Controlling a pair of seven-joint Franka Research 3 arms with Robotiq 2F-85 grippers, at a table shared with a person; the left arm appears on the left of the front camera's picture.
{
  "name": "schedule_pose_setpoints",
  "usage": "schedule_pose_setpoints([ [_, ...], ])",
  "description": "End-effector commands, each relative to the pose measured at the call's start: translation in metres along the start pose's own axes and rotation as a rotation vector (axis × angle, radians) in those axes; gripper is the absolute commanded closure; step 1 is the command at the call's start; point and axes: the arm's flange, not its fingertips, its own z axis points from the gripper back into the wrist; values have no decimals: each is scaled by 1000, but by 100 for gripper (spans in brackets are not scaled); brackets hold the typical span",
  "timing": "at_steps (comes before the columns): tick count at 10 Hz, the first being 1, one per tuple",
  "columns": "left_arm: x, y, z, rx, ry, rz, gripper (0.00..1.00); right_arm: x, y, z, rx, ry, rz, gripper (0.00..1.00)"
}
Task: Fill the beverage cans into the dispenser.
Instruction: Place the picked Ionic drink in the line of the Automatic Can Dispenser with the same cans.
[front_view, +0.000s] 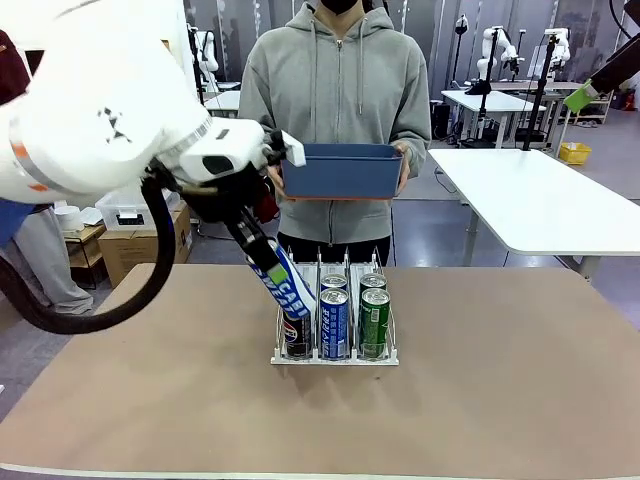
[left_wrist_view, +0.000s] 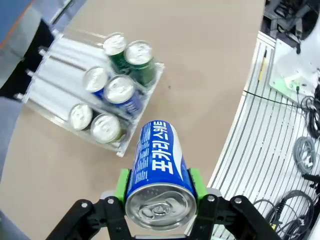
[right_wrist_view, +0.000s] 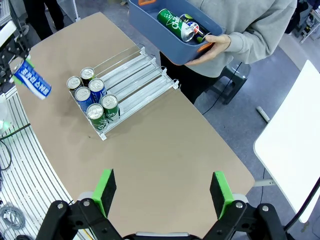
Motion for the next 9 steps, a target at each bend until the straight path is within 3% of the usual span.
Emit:
schedule_pose_setpoints([
  [1, 3, -3, -20, -27, -37, -111, 43, 0, 0, -1, 0, 1, 0, 0],
  [7, 18, -12, -76, 91, 36, -222, 43, 0, 0, -1, 0, 1, 0, 0],
  [9, 16, -10, -70, 38, 36, -227, 43, 0, 0, -1, 0, 1, 0, 0],
])
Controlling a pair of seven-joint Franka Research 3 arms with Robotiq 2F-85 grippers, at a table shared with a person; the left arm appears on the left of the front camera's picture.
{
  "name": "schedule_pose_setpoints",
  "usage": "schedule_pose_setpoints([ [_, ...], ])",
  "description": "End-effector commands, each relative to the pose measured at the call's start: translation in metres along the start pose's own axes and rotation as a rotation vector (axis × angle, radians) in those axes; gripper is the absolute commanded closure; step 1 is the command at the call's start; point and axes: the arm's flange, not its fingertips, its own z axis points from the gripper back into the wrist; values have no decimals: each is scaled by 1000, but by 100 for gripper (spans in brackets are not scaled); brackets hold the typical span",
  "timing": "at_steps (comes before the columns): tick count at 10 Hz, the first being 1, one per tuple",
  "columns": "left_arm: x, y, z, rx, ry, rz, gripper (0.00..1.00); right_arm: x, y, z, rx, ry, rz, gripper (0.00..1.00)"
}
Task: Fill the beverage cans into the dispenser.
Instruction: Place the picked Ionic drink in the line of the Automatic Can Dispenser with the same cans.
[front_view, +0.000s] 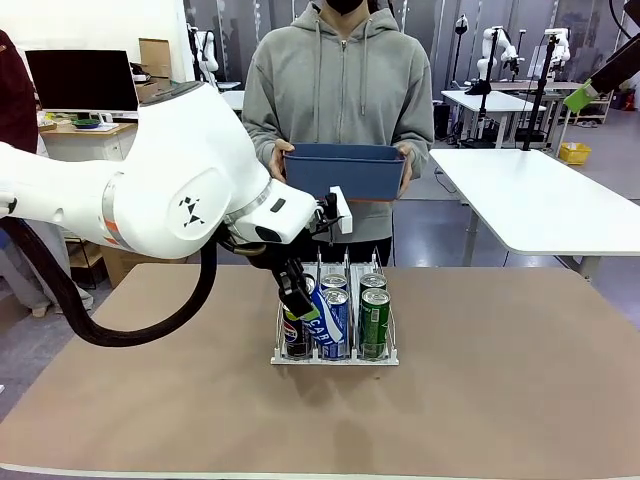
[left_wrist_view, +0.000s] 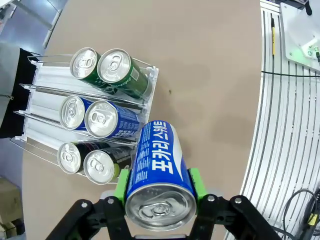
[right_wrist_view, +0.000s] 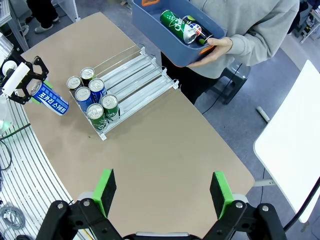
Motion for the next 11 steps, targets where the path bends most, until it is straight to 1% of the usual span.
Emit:
schedule_pose_setpoints([
  [1, -1, -1, 10, -11, -9, 9, 43, 0, 0, -1, 0, 1, 0, 0],
  [2, -1, -1, 10, -11, -9, 9, 43, 0, 0, -1, 0, 1, 0, 0],
  [3, -1, 0, 1, -3, 1, 2, 43, 0, 0, -1, 0, 1, 0, 0],
  [4, 0, -4, -2, 70, 12, 73, 43, 0, 0, -1, 0, 1, 0, 0],
  [5, 7, -2, -17, 83, 42, 79, 43, 0, 0, -1, 0, 1, 0, 0],
  [7, 17, 0, -25, 129, 43, 60, 43, 0, 0, -1, 0, 1, 0, 0],
  [9, 21, 3, -34, 128, 76, 42, 43, 0, 0, -1, 0, 1, 0, 0],
  [11, 26, 9, -43, 155, 95, 53, 43, 0, 0, -1, 0, 1, 0, 0],
])
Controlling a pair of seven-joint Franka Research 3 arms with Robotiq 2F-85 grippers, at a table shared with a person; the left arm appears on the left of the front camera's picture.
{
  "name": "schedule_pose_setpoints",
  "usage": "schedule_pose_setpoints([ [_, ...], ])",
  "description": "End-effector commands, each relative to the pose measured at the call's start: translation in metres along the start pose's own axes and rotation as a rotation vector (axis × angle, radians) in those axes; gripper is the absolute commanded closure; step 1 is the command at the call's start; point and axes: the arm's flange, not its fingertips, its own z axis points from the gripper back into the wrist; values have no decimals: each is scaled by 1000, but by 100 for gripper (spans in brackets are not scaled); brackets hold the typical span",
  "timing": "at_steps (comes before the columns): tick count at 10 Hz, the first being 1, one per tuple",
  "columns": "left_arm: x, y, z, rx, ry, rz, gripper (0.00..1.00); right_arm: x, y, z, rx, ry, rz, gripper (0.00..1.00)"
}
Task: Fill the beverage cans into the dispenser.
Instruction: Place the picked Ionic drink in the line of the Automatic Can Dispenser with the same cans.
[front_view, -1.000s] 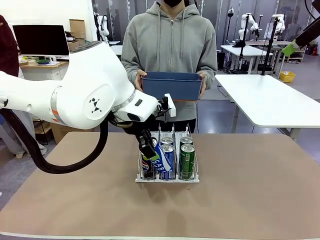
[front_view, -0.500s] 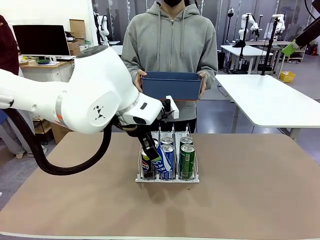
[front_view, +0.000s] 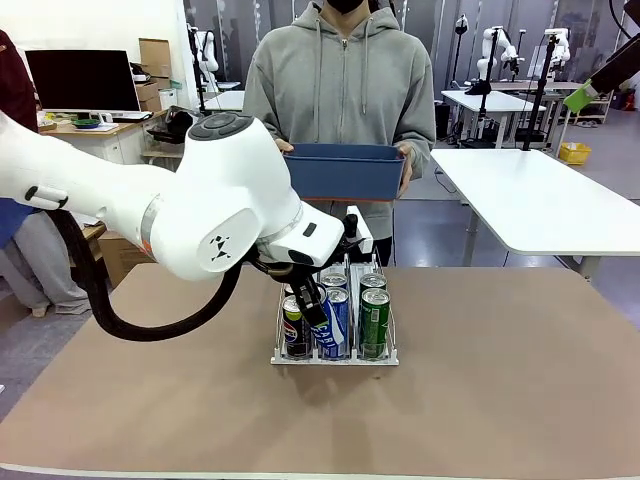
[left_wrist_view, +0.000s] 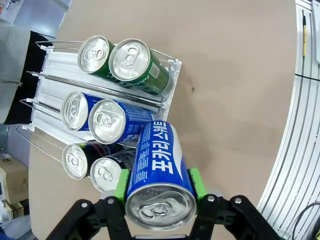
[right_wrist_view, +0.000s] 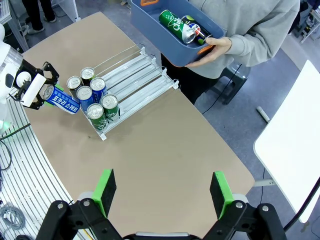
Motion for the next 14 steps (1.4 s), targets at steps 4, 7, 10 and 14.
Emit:
schedule_pose_setpoints([
  [4, 19, 16, -10, 42, 6, 19, 43, 0, 0, -1, 0, 1, 0, 0],
  [7, 28, 20, -16, 25, 18, 13, 43, 0, 0, -1, 0, 1, 0, 0],
  [10, 35, 27, -23, 56, 27, 18, 43, 0, 0, -1, 0, 1, 0, 0],
  [14, 44, 40, -39, 98, 61, 32, 43, 0, 0, -1, 0, 1, 0, 0],
])
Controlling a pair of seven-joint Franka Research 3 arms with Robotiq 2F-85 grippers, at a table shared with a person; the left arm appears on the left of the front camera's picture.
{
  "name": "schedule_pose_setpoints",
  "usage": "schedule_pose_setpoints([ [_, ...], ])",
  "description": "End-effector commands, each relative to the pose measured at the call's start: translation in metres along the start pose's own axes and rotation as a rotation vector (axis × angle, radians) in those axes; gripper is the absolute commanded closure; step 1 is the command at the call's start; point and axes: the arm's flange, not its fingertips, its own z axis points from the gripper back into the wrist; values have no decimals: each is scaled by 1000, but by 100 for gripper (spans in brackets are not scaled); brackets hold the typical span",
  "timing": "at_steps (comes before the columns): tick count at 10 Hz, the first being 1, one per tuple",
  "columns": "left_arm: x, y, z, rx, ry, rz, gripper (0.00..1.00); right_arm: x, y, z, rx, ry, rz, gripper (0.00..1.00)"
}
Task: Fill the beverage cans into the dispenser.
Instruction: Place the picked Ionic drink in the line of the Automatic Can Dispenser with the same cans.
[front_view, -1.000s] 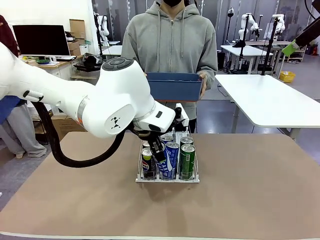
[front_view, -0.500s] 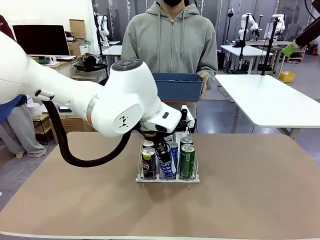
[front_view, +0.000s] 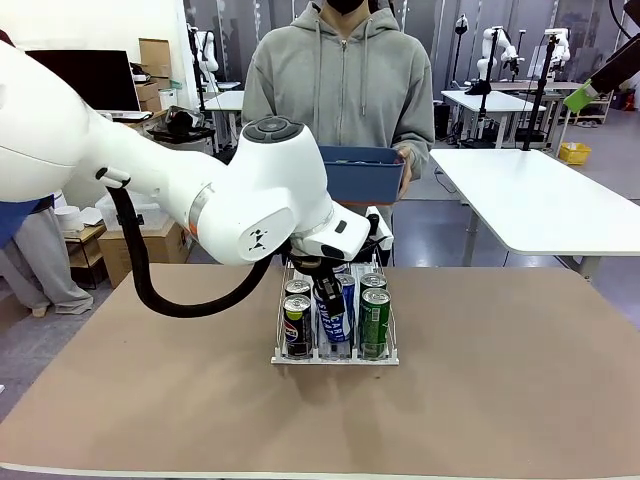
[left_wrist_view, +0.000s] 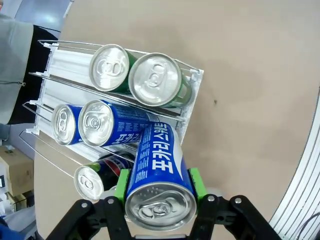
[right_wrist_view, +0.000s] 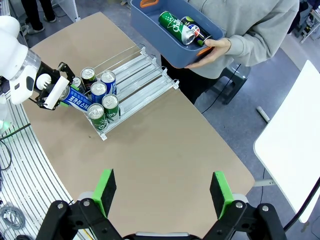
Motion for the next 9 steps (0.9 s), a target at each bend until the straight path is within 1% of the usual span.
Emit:
schedule_pose_setpoints([
  [1, 14, 17, -9, 67, 3, 14, 43, 0, 0, -1, 0, 1, 0, 0],
  [4, 20, 22, -23, 48, 28, 13, 43, 0, 0, -1, 0, 1, 0, 0],
  [9, 14, 23, -42, 4, 102, 30, 43, 0, 0, -1, 0, 1, 0, 0],
])
